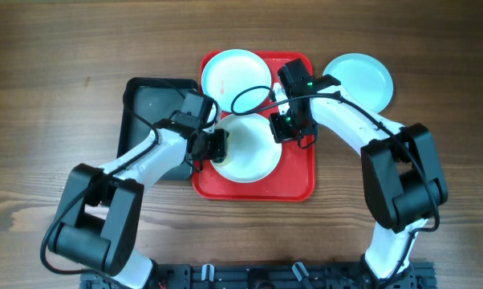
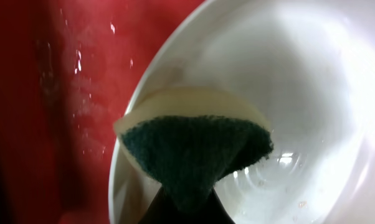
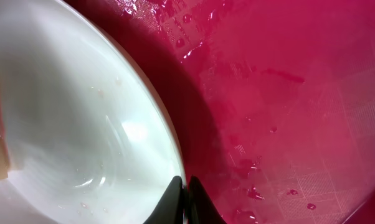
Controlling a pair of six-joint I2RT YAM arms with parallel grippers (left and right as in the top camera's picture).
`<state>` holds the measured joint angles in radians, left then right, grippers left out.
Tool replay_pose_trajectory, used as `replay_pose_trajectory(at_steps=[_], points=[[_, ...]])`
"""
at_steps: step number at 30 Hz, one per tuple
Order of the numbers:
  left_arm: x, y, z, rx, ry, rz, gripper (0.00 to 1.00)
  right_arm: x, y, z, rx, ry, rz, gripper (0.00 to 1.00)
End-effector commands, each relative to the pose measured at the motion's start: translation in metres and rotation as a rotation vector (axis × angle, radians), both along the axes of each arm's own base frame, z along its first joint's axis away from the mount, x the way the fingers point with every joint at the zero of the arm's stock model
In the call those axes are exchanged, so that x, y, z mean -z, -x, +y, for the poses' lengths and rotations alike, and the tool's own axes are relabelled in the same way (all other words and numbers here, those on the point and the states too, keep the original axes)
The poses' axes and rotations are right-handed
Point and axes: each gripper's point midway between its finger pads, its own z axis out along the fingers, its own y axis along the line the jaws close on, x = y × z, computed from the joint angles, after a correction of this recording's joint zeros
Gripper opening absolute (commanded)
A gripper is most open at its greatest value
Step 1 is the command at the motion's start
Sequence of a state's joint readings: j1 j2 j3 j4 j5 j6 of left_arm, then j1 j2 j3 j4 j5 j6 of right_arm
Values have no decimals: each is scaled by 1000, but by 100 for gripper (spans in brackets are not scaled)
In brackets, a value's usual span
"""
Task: Clean dirty plates on tray and stack at the side
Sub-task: 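Scrub the white plate surface with the sponge in the left gripper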
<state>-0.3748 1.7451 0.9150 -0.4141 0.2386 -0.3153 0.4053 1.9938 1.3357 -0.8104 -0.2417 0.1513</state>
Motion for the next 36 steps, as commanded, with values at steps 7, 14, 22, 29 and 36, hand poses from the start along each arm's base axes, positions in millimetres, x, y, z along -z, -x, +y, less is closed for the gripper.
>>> replay_pose_trajectory(at_steps=[7,14,22,29,36], points=[[23,5,4,-82,-31,76,4,6,2,-3,-23,22,4,5],[25,5,3,-76,-36,77,4,6,4,-3,-22,24,12,5],[33,11,-1,-72,-43,103,4,6,5,-4,-22,26,15,4],[29,24,-26,-49,44,152,4,6,5,-4,-22,26,16,5],[27,28,-36,-41,71,165,4,6,5,-4,-22,26,15,5]])
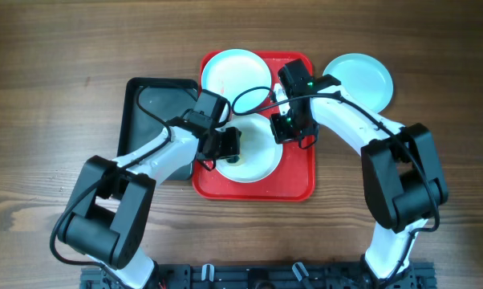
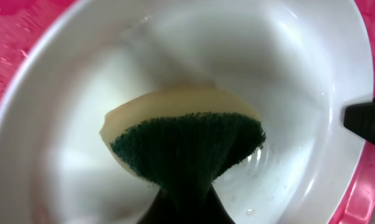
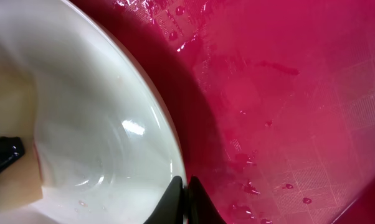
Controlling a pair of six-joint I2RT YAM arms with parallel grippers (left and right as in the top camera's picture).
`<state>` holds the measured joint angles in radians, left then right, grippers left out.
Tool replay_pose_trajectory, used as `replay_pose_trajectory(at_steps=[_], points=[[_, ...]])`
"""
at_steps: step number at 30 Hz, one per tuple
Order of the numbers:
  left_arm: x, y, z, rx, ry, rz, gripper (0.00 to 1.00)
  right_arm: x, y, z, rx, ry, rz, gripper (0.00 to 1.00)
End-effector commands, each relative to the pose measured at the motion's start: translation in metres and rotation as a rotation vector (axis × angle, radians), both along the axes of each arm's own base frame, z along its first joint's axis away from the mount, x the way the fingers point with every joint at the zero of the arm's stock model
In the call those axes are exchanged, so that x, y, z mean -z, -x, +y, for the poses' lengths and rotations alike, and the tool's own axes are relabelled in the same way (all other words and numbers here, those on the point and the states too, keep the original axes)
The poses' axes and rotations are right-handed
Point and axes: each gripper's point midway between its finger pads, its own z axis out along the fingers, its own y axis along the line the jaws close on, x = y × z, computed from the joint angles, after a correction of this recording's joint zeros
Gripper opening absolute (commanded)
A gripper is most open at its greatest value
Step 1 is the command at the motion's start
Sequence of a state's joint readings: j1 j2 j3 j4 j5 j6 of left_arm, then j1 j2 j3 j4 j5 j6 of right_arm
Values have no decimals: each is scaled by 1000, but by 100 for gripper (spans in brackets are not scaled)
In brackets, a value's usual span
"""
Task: Clean dirty plates on tray and stack at the side
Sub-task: 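Scrub the white plate surface with the sponge in the left gripper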
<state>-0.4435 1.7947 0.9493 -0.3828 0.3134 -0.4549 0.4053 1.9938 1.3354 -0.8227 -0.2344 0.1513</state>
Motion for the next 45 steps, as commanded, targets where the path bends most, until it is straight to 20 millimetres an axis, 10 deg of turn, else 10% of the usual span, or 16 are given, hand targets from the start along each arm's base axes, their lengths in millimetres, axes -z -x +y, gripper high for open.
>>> replay_pose_trajectory(at_steps=[1,14,45], points=[[24,22,0,1,-10,98,4,5,2,-1,-23,15,6,4],[-98,-33,-9,20,173,-224,4,5,2,-1,-23,14,5,5],[5,-28,29,87,-101,-86,4,5,1,-1,-23,13,2,5]])
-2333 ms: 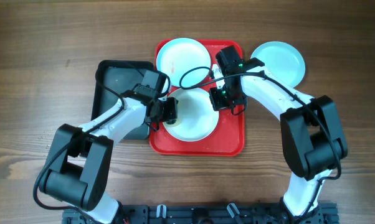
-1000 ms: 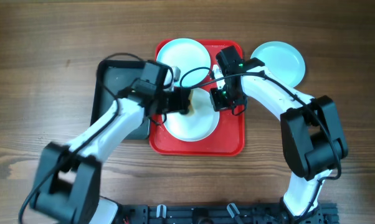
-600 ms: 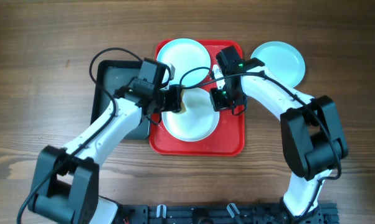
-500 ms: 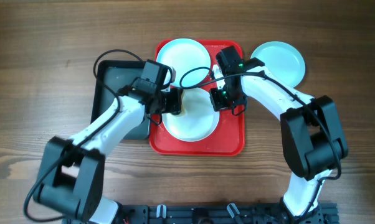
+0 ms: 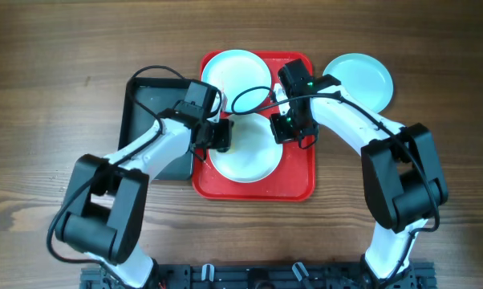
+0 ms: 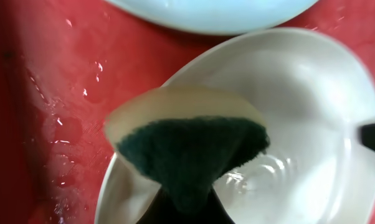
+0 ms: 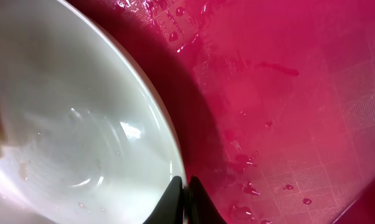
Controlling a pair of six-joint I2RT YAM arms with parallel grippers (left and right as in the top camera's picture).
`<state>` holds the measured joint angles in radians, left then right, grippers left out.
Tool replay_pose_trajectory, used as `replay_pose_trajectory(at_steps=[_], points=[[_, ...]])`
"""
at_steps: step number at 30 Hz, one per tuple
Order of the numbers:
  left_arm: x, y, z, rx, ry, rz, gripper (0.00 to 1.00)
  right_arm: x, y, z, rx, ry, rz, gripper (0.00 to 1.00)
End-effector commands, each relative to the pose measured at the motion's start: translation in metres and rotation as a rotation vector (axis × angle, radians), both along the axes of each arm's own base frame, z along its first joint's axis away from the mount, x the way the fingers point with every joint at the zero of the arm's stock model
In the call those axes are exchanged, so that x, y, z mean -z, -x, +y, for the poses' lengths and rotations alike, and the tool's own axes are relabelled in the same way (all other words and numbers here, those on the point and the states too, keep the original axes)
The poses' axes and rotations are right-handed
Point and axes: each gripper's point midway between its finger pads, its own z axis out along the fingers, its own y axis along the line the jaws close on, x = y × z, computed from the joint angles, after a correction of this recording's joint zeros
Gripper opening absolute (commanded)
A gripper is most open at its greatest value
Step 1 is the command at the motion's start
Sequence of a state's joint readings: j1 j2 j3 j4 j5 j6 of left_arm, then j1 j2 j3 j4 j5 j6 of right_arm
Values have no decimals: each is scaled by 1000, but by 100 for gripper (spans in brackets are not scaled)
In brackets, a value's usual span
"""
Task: Clean dirty plates on tray and stack at the side
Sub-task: 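Scrub the white plate surface with the sponge in the left gripper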
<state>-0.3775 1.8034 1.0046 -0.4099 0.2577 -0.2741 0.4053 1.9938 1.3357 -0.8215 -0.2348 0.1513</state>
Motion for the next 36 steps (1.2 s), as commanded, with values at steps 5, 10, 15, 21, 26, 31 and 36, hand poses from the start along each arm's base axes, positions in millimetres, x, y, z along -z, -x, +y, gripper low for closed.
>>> replay_pose_trajectory(at_steps=[5,10,15,21,26,31,36], points=[[11,12,-13,50,65,67,4,6,1,-1,-23,13,2,5],[11,23,-27,81,78,94,4,5,1,-1,-23,13,1,5],[12,39,-49,125,83,111,5,5,1,-1,-23,12,0,5],[-28,49,-89,230,307,126,4,5,1,-1,-23,12,0,6],[-90,20,-83,209,358,-50,4,6,2,-1,-23,14,4,6],[-120,-11,-44,91,253,-224,4,6,2,-1,-23,14,3,9],[-89,-18,-29,37,117,-214,4,5,1,-1,-23,13,2,9]])
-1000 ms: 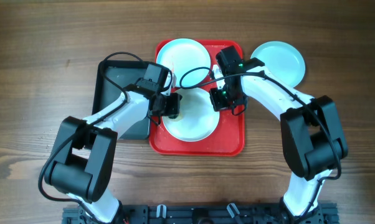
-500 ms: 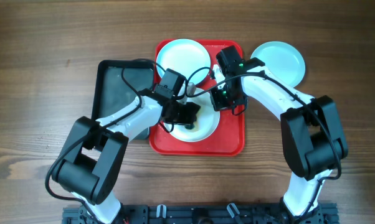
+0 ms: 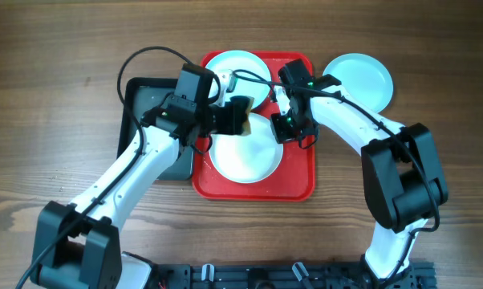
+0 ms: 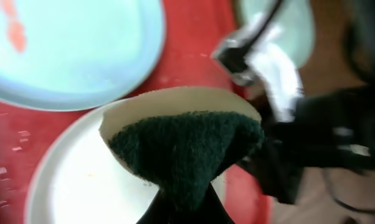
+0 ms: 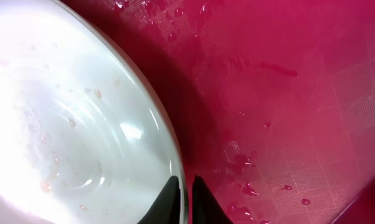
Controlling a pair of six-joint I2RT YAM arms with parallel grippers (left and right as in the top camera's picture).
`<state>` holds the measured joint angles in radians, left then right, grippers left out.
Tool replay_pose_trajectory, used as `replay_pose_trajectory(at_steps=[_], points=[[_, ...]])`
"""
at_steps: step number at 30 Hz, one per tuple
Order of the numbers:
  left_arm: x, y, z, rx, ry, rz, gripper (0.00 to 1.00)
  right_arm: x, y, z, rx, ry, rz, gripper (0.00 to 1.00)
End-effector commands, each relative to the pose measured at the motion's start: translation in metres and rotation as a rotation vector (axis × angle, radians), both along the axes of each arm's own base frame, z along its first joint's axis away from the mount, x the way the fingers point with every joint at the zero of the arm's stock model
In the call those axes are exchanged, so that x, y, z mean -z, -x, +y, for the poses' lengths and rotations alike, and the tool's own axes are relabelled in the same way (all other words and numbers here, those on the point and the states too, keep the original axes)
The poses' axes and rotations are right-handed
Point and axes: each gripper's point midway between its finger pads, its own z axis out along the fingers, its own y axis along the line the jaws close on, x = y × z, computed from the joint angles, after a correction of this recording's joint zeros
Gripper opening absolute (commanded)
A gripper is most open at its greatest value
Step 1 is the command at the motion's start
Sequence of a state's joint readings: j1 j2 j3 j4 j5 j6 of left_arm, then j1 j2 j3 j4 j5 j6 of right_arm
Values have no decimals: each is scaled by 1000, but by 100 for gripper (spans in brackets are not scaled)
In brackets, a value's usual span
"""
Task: Clean dirty plates on tray and stack at the side
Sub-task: 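Scrub the white plate surface with the sponge in the left gripper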
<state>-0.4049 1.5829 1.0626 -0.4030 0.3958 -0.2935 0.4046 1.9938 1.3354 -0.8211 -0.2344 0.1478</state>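
Observation:
A red tray [image 3: 298,172] carries two plates. The nearer white plate [image 3: 243,152] is wet, with droplets on it [image 5: 69,124]. The farther pale plate [image 3: 236,68] shows an orange smear near its edge [image 4: 16,34]. My left gripper [image 3: 235,116] hangs above the tray between the two plates, shut on a folded green and yellow sponge [image 4: 184,146]. My right gripper [image 5: 182,186] sits at the white plate's right rim. Its jaws stand a little apart astride the rim, with a sliver of red showing beside it.
One pale plate [image 3: 358,78] lies on the wooden table to the right of the tray. A black tray [image 3: 145,104] sits against the red tray's left side. Cables loop over the far plate.
My left gripper and its sponge have risen off the white plate's left part and shifted right, above the tray. My right gripper's jaws have parted slightly at the rim.
The sponge was first pressed at the white plate's left rim, then in its middle, then at its upper left edge near the far plate. My right gripper was pinched on the right rim throughout. Now the sponge is off the plate and the right jaws are looser.

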Motion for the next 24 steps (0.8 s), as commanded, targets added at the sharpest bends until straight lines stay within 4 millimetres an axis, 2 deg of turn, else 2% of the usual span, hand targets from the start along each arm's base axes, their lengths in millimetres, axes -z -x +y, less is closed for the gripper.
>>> replay_pose_trajectory(at_steps=[1,5,8,13,17,20,24], points=[[27,-7,8,-45,-109,7,4,5,1,0,-20,12,1,9],[56,-11,2,-26,-169,13,4,5,0,0,-20,10,-3,9],[68,-17,1,-10,-198,-9,4,5,0,0,-20,10,-3,9],[76,-19,1,32,-233,-32,4,5,-2,1,-20,8,-9,9],[92,-17,4,32,-258,-3,4,5,-2,1,-20,8,-9,9],[105,-19,17,-1,-330,3,4,5,-2,1,-20,8,-9,9],[106,-21,23,-20,-360,-4,4,5,-2,1,-20,8,-9,9]])
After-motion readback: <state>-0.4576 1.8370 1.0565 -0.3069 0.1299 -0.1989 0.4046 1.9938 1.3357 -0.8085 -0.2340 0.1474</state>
